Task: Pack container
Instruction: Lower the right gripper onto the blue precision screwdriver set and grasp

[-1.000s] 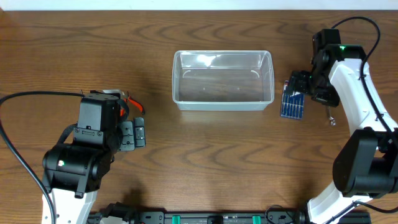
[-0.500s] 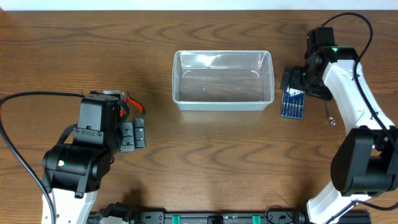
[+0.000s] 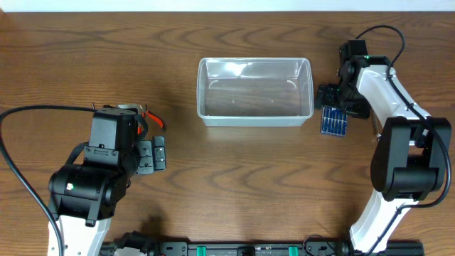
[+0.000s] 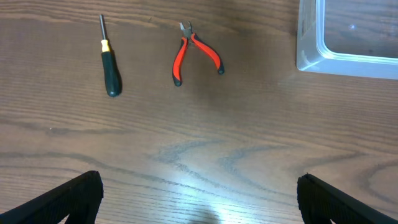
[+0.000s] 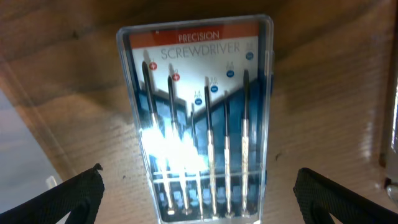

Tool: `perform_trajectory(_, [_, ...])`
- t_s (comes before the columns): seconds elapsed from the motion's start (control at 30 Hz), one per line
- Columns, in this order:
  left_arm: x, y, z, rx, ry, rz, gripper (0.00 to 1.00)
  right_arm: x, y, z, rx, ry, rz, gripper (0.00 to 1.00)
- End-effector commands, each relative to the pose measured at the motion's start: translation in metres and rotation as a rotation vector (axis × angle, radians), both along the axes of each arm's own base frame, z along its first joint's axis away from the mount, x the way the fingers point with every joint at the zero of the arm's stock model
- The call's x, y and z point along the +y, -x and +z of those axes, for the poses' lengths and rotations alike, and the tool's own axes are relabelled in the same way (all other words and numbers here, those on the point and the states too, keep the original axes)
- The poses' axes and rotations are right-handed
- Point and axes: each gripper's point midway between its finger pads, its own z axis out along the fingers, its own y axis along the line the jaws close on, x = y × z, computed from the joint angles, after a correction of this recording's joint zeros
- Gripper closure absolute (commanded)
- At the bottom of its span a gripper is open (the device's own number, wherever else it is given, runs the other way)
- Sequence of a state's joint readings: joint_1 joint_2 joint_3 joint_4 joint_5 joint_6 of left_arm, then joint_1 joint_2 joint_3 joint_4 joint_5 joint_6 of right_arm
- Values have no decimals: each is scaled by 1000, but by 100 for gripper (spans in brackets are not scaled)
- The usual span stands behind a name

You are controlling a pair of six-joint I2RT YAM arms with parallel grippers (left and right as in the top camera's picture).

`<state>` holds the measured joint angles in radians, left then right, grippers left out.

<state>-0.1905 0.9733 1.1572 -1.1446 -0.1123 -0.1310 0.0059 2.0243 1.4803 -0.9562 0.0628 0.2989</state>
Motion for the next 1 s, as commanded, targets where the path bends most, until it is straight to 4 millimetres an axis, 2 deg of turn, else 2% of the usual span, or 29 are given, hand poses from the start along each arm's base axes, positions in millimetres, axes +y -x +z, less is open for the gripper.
perform_trajectory(0.0, [3,-1,4,-11,-3,15,2,0,2,-13,28,1,17,1])
perform_trajectory(0.47, [3,0,4,-7,-3,15,2,0,4,-42,82,2,47,1])
perform_trajectory(0.67, [3,0,4,-7,-3,15,2,0,0,-42,64,2,60,1])
perform_trajectory(0.97, [3,0,4,-7,-3,15,2,0,-3,-42,52,2,60,5])
